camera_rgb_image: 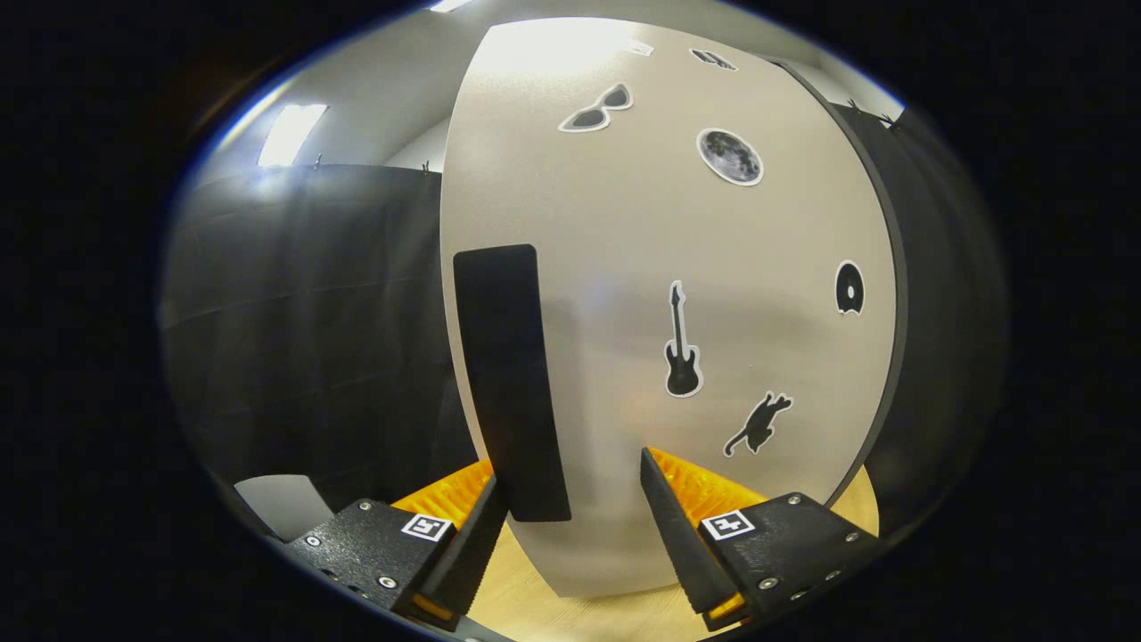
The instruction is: Open the shoe cabinet door, grab the shoes and put them into the shoe cabinet, then close the shoe cabinet door.
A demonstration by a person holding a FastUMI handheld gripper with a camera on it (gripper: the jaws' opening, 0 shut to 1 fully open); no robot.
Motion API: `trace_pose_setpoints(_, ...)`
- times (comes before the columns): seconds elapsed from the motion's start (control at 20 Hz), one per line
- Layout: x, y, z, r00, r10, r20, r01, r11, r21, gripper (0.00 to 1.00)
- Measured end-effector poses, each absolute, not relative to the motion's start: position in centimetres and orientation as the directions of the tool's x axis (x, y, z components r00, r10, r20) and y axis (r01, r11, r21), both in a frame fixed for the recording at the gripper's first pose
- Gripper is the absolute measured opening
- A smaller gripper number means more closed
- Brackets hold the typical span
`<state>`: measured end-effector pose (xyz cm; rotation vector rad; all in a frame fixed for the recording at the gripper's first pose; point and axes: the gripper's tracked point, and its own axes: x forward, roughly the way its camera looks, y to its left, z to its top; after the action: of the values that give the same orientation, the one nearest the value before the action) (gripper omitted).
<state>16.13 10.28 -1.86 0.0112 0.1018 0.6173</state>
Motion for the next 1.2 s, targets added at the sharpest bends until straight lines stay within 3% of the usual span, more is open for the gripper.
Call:
trace_pose_setpoints(0.8, 20.0, 12.7, -1.9, 0.953, 0.303, -0.005, -0.303, 0.953, -0.021, 0.93)
trace_pose_setpoints(1.2, 20.5, 12.7, -2.2, 0.972, 0.232, 0.016, -0.231, 0.971, -0.055, 0.93)
